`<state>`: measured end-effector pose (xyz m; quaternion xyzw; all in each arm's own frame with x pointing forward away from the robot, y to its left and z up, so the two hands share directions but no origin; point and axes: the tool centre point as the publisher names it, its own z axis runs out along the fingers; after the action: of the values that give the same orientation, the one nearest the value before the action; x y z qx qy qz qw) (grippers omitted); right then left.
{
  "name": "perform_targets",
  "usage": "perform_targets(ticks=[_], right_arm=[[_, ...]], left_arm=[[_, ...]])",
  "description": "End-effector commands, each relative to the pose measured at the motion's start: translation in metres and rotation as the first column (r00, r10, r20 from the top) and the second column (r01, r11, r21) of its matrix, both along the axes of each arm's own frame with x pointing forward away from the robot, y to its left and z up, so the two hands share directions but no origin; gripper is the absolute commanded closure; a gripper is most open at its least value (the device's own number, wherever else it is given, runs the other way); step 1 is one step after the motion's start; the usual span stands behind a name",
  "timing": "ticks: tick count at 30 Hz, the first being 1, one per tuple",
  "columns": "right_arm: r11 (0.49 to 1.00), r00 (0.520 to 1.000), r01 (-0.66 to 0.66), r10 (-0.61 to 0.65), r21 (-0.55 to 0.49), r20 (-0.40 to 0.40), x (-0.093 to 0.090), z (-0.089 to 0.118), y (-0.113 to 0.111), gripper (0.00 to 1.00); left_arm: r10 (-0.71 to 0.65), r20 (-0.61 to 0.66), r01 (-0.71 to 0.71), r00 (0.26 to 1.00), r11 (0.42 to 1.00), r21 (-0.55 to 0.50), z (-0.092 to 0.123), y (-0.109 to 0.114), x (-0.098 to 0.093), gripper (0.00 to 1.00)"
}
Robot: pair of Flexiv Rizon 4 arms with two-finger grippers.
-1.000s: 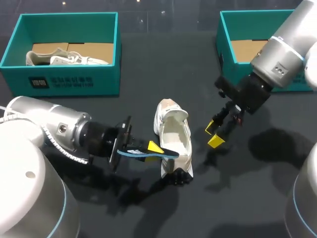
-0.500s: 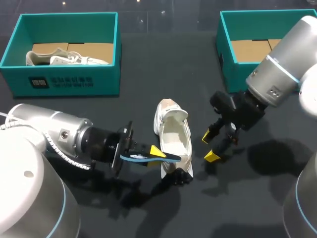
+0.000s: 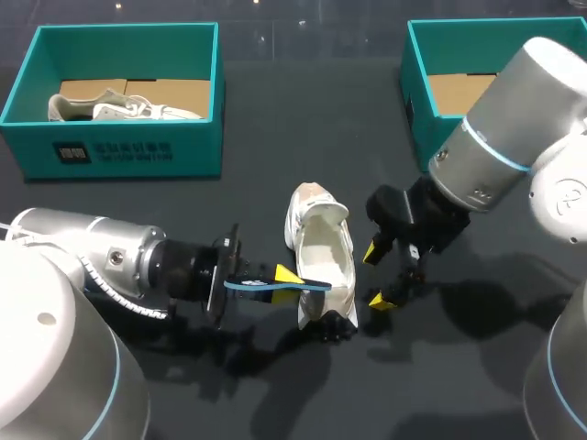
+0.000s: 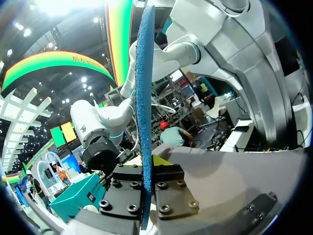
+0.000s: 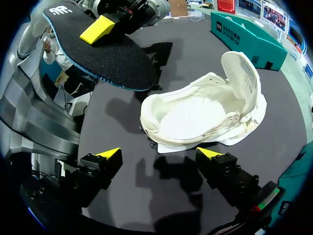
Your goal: Take the shoe out of the shoebox, open the shoe tongue, remove and reinsert the insole, then place the shoe into the shoebox
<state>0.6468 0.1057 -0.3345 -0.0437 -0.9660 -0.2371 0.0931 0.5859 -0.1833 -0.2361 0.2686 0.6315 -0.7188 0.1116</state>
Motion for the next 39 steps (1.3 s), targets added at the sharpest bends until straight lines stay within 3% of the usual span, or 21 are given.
perform_targets(ticks=[1, 8, 13, 19, 39], right_arm=[[0.999, 1.000, 0.013, -0.012, -0.034, 0.024, -0.006, 0.001, 0.007, 0.00], [0.999, 1.000, 0.013, -0.012, -0.034, 0.024, -0.006, 0.001, 0.007, 0.00], [1.000, 0.996, -0.015, 0.016, -0.010, 0.087, 0.007, -0.001, -0.001, 0.00], [0.998, 0.992, -0.024, 0.032, -0.065, 0.126, 0.018, -0.005, -0.001, 0.00], [0.998, 0.992, -0.004, 0.012, -0.058, 0.128, 0.039, -0.028, 0.002, 0.00]], left_arm=[[0.001, 0.001, -0.001, 1.000, 1.000, 0.001, 0.001, 0.002, -0.001, 1.00], [0.016, 0.029, -0.017, 0.999, 1.000, 0.019, -0.004, -0.003, -0.001, 1.00], [-0.003, 0.010, 0.003, 1.000, 1.000, 0.003, -0.006, -0.002, 0.000, 1.00], [0.019, 0.027, -0.018, 0.999, 1.000, -0.010, -0.008, -0.002, 0.000, 1.00], [0.066, 0.008, -0.066, 0.998, 0.998, -0.014, -0.014, -0.004, 0.010, 1.00]])
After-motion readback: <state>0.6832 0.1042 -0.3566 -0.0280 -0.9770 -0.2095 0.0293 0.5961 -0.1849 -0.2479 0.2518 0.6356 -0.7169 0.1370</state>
